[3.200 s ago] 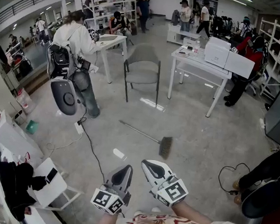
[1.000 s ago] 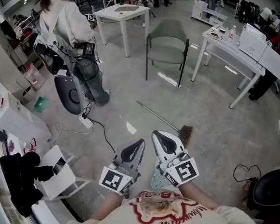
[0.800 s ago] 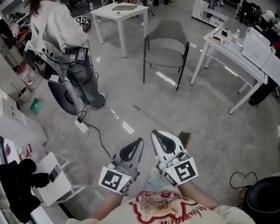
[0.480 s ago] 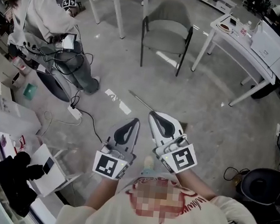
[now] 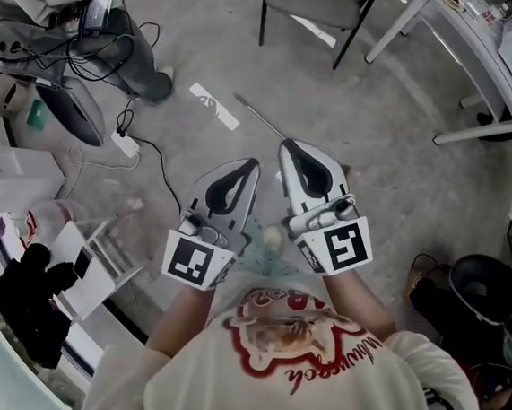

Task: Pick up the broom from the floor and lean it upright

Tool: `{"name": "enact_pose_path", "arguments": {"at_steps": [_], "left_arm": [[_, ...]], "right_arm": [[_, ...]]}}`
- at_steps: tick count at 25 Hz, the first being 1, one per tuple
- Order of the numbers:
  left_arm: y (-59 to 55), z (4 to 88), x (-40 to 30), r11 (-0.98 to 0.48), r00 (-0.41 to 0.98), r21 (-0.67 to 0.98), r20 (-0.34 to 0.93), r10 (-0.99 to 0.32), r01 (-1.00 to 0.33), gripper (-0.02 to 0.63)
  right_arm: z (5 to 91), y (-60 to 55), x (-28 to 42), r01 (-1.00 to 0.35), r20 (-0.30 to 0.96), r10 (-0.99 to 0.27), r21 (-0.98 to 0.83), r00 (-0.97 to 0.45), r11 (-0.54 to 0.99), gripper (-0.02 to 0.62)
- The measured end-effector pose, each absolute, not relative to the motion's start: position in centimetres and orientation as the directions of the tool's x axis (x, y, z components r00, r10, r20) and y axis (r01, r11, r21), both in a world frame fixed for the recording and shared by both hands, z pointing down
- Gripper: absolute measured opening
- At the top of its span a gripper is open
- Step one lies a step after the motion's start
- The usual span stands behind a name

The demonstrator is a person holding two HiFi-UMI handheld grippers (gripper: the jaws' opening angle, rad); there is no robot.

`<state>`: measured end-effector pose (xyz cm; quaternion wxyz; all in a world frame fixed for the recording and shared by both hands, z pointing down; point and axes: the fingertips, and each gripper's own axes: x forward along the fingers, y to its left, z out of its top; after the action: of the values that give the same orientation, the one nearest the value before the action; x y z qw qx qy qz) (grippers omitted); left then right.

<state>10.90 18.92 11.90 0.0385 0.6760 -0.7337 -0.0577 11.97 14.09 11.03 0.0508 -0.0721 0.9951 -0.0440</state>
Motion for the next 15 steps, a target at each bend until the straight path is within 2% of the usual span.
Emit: {"name": "enact_pose_path", "arguments": {"at_steps": [10,15], "left_arm": [[12.1,16.1,-0.6,0.041,-0.042,0.189,-0.005,-0.999,-0.981,0.021],[8.0,18.7,-7.7,0.022,-0.016,0.201,0.031,-0.999,-0.979,0.021]], "right_arm": [[15.3,8.0,1.5,-0.195,-0.006,-0.196,-0.040,-0.981,0.980,0.026],[17.3,4.0,-5.9,-0.226,-0.012,-0.228,-0.094,-0.973,0.969,0.026]]}}
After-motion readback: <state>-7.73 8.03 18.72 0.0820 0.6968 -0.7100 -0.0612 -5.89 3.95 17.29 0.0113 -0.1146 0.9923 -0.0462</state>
